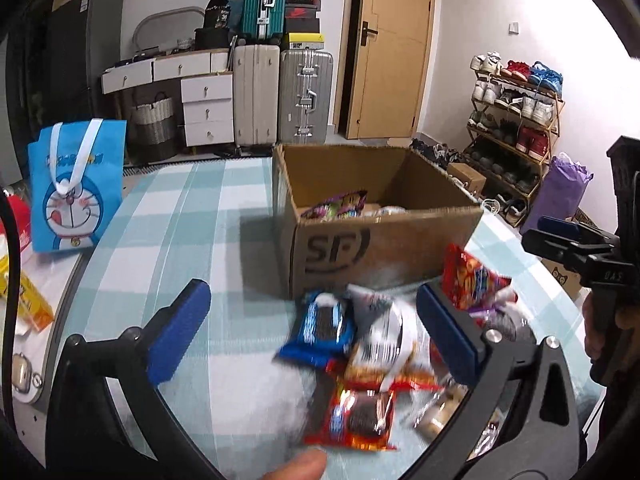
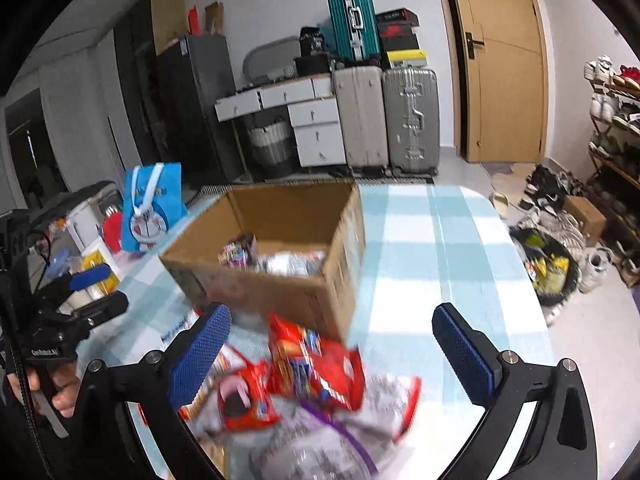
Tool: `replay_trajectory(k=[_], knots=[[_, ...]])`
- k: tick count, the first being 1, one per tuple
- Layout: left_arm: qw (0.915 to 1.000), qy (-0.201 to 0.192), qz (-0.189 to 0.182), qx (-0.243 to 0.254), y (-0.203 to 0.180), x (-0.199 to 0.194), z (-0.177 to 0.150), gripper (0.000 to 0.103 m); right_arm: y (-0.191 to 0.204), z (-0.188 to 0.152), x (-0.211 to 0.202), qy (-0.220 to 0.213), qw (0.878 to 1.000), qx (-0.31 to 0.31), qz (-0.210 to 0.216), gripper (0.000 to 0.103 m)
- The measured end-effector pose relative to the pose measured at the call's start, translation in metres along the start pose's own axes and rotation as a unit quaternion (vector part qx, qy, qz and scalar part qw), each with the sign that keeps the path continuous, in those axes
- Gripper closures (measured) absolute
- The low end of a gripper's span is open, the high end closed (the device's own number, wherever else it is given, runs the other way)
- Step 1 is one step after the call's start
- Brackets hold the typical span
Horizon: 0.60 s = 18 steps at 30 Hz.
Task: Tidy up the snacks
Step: 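Move both grippers back to the remaining snacks on the table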
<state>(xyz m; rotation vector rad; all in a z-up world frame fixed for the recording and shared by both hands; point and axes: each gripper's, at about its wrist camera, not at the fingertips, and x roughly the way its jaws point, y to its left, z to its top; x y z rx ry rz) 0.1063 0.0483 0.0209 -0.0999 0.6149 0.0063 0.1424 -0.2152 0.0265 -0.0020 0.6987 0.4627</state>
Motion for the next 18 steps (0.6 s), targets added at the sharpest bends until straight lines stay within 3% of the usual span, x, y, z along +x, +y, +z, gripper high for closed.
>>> replay_trajectory(k=[9, 18], knots=[[0.9998, 0.02, -0.01, 0.002, -0.004, -0.008, -0.024, 0.0, 0.006, -0.038, -0.013, 0.032, 0.999, 0.014, -0.005, 0.0], [0.999, 0.045, -0.007, 0.004, -0.007, -0.008, -0.037, 0.0, 0.011, -0.062, 0.0, 0.085, 0.996, 0.008, -0.008, 0.0]])
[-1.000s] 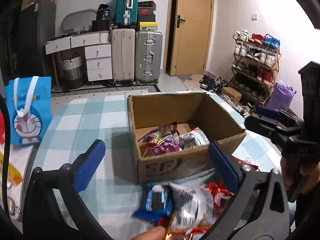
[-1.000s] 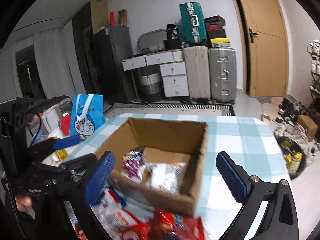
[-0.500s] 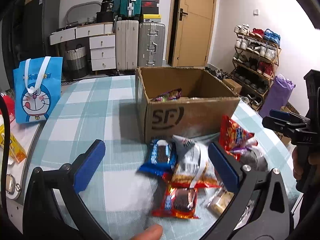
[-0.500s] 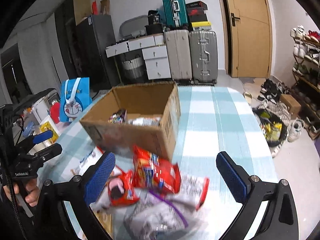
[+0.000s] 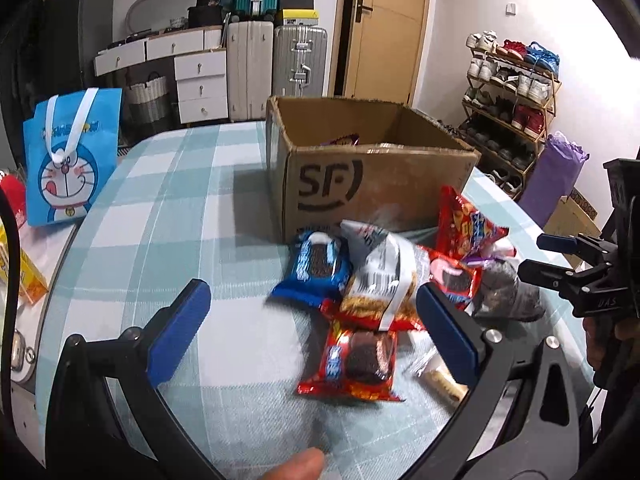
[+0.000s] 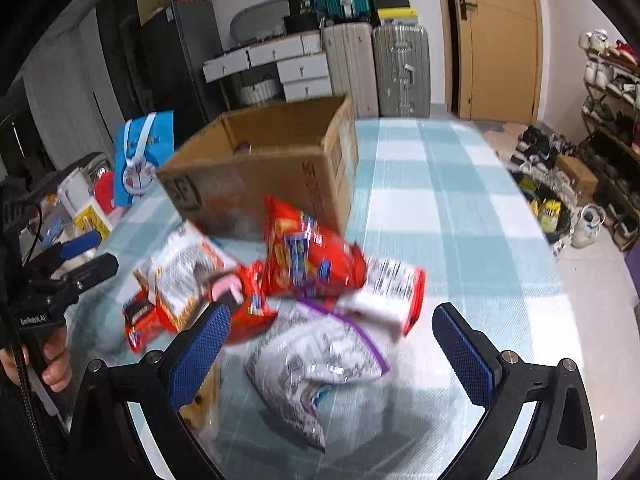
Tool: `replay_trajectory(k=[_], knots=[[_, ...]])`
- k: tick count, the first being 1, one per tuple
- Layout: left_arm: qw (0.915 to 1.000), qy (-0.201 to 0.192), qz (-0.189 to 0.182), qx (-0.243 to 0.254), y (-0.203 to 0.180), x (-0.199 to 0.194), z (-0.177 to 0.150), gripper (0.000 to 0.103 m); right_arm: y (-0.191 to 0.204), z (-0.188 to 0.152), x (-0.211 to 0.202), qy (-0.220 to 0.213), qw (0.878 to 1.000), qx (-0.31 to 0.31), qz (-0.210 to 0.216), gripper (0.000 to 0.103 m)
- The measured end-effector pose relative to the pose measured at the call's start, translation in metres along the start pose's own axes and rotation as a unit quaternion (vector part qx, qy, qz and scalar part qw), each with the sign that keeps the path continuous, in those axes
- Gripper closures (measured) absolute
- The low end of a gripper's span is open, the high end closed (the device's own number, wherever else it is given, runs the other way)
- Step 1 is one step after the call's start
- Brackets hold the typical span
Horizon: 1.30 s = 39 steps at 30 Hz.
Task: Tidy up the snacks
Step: 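Move both grippers back to the remaining snacks on the table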
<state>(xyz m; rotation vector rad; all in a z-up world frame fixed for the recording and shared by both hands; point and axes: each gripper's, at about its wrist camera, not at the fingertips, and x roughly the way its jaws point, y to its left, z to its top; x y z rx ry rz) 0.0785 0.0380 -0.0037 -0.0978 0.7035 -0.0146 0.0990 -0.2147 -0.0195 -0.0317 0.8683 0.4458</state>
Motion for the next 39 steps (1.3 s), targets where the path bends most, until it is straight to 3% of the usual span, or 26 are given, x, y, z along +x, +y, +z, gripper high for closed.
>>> replay_trajectory(k=[7, 17, 27, 32, 39], knots=[[0.9998, 0.02, -0.002, -0.006, 0.005, 0.007, -0.01, 0.0, -0.01, -0.009, 0.016, 0.032, 0.999, 0.014, -0.002, 0.0], [0.9993, 0.037, -0.003, 0.011, -0.003, 0.018, -0.016, 0.0, -0.007, -0.011, 0.024, 0.05, 0.998, 0.034, 0.029, 0.0], [0.9988, 0.046, -0.001, 0.017, -0.004, 0.026, -0.021, 0.0, -0.021, -0.016, 0.021, 0.089, 0.996, -0.023, -0.003, 0.0], [0.9984, 0.053, -0.004, 0.018, -0.005, 0.031, -0.023, 0.0, -0.035, -0.015, 0.012, 0.077, 0.997, -0.005, -0.004, 0.0], [0.9976, 0.063, -0.012, 0.023, -0.007, 0.035, -0.027, 0.0, -0.023, -0.015, 0.02, 0.068, 0.997, 0.014, 0.023, 0.003]])
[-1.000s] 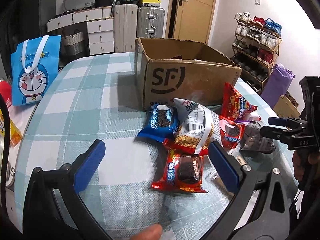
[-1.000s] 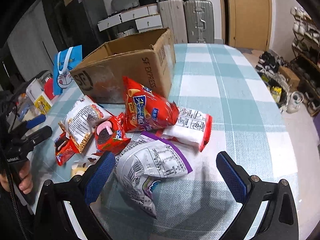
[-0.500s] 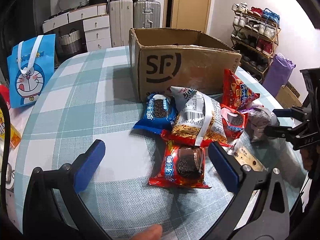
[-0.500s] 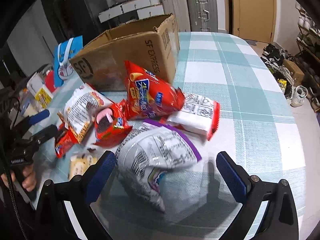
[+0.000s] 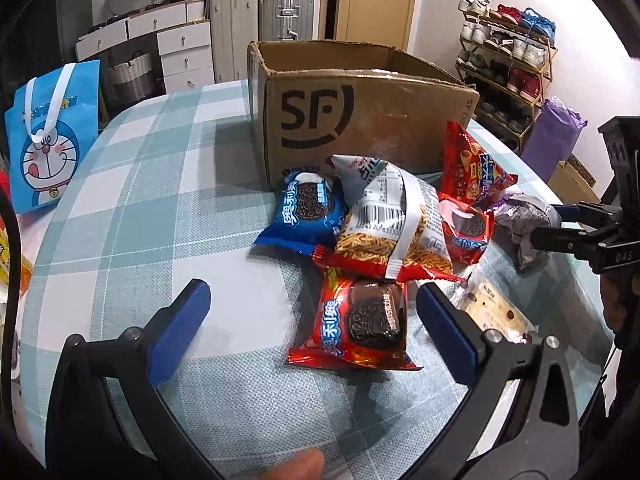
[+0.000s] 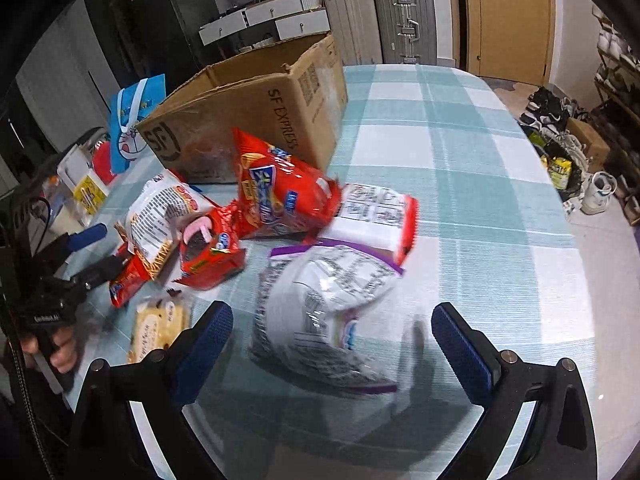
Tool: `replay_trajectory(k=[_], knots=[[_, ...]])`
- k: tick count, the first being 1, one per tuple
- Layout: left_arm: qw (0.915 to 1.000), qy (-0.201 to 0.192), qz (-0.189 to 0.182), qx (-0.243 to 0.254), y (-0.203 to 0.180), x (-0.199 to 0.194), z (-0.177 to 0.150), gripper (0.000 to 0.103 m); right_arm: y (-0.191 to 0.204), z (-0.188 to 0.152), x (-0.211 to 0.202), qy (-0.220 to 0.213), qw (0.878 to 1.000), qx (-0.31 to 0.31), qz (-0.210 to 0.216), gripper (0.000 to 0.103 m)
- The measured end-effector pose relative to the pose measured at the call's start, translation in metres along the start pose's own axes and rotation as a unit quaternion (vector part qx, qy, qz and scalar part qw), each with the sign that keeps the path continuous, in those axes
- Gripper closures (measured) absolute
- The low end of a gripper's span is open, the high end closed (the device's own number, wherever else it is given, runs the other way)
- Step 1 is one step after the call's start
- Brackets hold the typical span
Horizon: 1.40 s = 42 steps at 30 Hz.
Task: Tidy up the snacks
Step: 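Move both grippers back to the remaining snacks on the table, then grasp the red Oreo pack with left gripper while right grasps white-purple bag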
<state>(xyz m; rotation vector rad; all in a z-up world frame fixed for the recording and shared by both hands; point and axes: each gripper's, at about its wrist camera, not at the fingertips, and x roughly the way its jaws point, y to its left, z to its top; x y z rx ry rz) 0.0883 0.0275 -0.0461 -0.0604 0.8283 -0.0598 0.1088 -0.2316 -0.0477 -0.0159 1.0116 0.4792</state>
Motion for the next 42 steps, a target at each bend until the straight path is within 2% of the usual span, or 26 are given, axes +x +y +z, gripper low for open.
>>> replay_trajectory(k=[5, 8, 12, 16, 21, 29, 34, 37, 39, 40, 42], knots=[[0.9999, -0.001, -0.01, -0.005, 0.0, 0.001, 0.0, 0.0, 0.008, -0.001, 0.004, -0.008, 1.0, -0.006, 0.016, 0.008], [1.0, 0.001, -0.007, -0.004, 0.0, 0.003, 0.0, 0.0, 0.01, -0.001, 0.007, -0.008, 1.0, 0.001, 0.027, 0.015], [1.0, 0.002, -0.007, -0.003, 0.001, 0.004, -0.001, 0.0, 0.014, -0.003, 0.013, -0.002, 1.0, -0.006, 0.019, 0.027], [1.0, 0.006, -0.006, -0.005, 0.002, 0.006, -0.001, 0.0, 0.018, -0.005, 0.013, 0.002, 0.999, -0.018, 0.033, 0.043], [0.9999, 0.013, -0.003, -0.008, 0.003, 0.01, -0.002, 0.0, 0.026, -0.008, 0.007, -0.01, 0.998, -0.034, 0.05, 0.049], [0.9995, 0.031, 0.0, -0.003, 0.0, 0.019, -0.005, 0.001, 0.038, -0.008, -0.003, -0.022, 0.995, -0.065, 0.068, 0.049], [0.999, 0.04, -0.02, -0.008, 0.001, 0.024, -0.006, 0.013, 0.034, -0.006, -0.01, -0.033, 0.995, -0.061, 0.071, 0.05], [0.9985, 0.043, -0.035, -0.007, 0.0, 0.026, -0.007, 0.023, 0.029, -0.005, -0.016, -0.041, 0.995, -0.061, 0.065, 0.05], [0.9984, 0.041, -0.04, 0.002, -0.004, 0.025, -0.008, 0.034, 0.026, -0.003, -0.019, -0.045, 0.995, -0.058, 0.065, 0.05], [0.9983, 0.041, -0.042, 0.005, -0.005, 0.025, -0.008, 0.036, 0.025, -0.003, -0.02, -0.047, 0.995, -0.056, 0.065, 0.05], [0.9979, 0.04, -0.049, 0.012, -0.008, 0.024, -0.009, 0.047, 0.023, -0.002, -0.022, -0.052, 0.995, -0.053, 0.065, 0.05]])
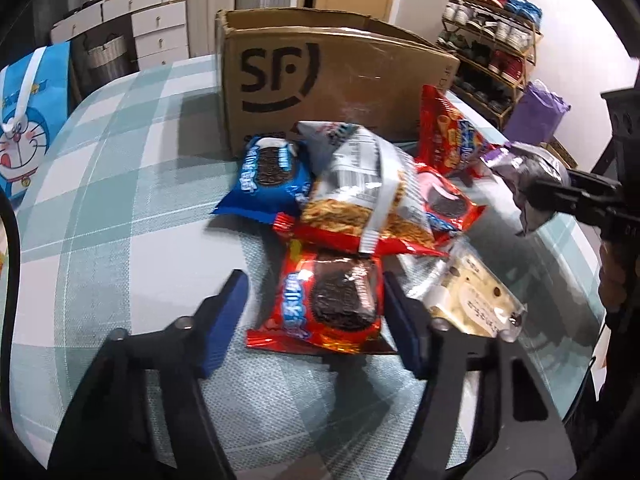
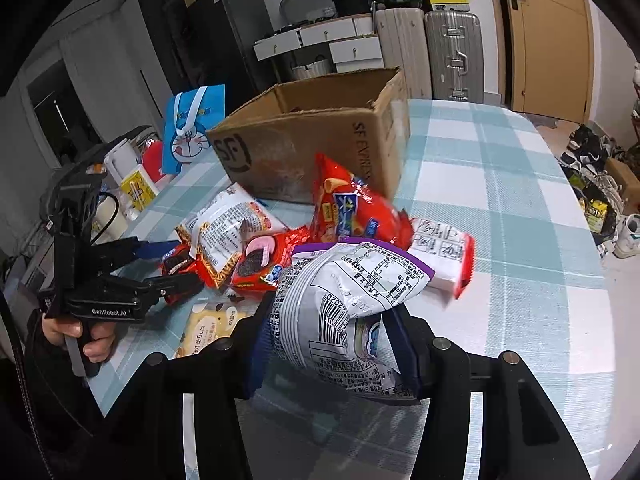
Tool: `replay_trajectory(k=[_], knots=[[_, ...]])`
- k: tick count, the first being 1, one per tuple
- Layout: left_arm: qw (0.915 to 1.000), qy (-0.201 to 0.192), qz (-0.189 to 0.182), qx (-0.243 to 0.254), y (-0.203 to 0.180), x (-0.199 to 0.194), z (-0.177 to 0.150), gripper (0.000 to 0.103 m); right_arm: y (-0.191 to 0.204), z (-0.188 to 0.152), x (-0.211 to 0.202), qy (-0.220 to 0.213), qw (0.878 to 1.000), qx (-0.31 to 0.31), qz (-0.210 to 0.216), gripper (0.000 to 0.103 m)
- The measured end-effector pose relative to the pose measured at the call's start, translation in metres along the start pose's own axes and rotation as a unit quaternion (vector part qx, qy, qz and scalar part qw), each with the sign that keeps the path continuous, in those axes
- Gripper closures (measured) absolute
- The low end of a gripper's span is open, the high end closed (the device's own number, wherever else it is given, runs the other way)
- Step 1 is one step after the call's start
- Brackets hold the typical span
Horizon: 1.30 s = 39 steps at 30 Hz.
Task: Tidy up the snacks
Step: 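Grasp the red Oreo pack with left gripper while right grasps white-purple bag, then carry both held packets over the cardboard box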
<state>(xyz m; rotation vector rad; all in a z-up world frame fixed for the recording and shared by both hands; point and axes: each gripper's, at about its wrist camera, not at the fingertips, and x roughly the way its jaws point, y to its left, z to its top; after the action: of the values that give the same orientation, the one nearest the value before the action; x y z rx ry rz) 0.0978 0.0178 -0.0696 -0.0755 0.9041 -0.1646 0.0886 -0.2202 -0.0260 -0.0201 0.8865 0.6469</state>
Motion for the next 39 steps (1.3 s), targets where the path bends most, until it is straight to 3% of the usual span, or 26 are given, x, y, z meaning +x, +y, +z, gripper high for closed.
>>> replay_trajectory(k=[4, 5, 14, 25, 39], knots=[[1.0, -0.006, -0.003, 0.005, -0.003, -0.003, -0.002, 0.054, -0.001, 0.001, -0.004, -0.007, 1.0, 0.003, 0.005, 0.05], [0.9999, -0.008, -0.008, 0.005, -0.003, -0.004, -0.002, 0.062, -0.001, 0.001, -0.004, -0.007, 1.0, 0.004, 0.006, 0.05], [0.9991, -0.028, -0.029, -0.014, 0.003, -0.023, 0.001, 0.062, 0.003, 0.001, -0.008, -0.015, 1.0, -0.002, 0.014, 0.05], [0.9932, -0.106, -0.006, -0.048, 0.014, -0.063, 0.011, 0.062, 0.004, 0.004, -0.021, -0.046, 0.999, 0.004, 0.015, 0.05], [0.9877, -0.143, 0.007, -0.063, 0.018, -0.088, 0.017, 0.062, 0.011, 0.009, -0.028, -0.07, 0.997, 0.002, 0.018, 0.05]])
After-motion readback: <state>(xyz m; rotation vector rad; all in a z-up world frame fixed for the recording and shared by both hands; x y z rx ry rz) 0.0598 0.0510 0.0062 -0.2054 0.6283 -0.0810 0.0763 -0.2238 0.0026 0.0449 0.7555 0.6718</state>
